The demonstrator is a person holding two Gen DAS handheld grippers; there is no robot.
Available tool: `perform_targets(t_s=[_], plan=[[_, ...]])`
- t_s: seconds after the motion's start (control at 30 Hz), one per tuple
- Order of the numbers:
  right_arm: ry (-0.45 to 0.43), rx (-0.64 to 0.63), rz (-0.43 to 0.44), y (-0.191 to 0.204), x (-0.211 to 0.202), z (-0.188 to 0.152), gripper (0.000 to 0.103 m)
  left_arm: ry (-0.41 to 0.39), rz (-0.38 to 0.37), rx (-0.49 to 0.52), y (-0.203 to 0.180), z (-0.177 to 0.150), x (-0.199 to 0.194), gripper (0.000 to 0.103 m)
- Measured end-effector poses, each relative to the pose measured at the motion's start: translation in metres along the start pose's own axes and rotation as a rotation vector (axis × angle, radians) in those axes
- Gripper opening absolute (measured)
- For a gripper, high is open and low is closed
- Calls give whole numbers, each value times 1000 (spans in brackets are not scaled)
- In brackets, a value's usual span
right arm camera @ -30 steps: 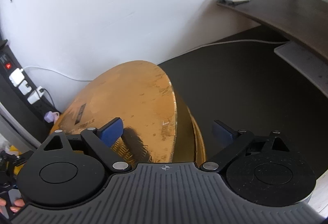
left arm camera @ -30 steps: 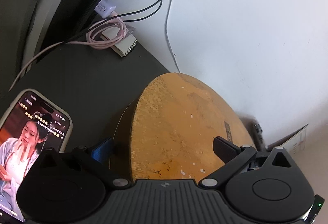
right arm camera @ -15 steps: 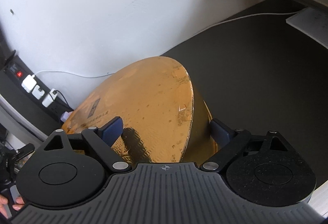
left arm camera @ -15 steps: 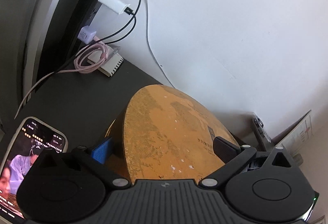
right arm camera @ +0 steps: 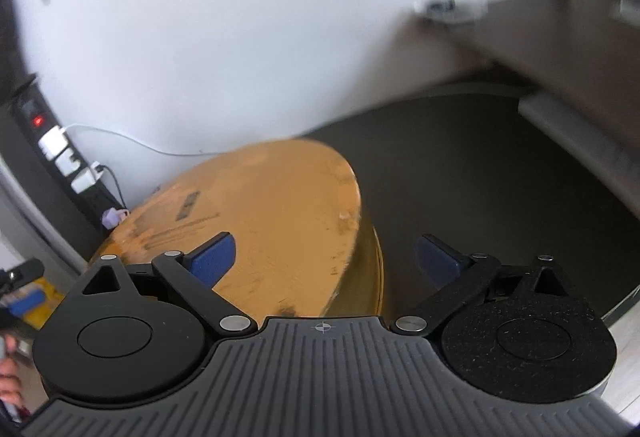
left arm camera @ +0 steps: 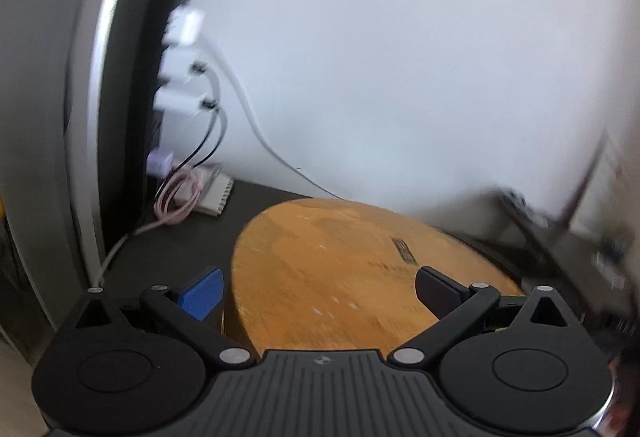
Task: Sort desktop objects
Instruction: 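Open both tools and pull them back from the closed lid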
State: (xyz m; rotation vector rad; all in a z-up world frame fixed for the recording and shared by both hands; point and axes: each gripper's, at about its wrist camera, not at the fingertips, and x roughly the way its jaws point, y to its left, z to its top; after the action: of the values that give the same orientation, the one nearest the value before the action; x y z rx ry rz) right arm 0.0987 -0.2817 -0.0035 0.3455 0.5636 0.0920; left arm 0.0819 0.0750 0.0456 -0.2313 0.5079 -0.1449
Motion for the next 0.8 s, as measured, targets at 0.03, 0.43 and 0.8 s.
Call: perform_targets(t_s=[0.03,0.43,0.8], plan=[[-13,-33,0,8,-10,-2,100,6,15,43,-9,-5,-3,102],[14,-352,-29,80,-42,-49,100,100,163,210,-50,-60,-9,102],[24,-419,19,89,-33,-62,99,123,173,195,-48,-65,-3,103]])
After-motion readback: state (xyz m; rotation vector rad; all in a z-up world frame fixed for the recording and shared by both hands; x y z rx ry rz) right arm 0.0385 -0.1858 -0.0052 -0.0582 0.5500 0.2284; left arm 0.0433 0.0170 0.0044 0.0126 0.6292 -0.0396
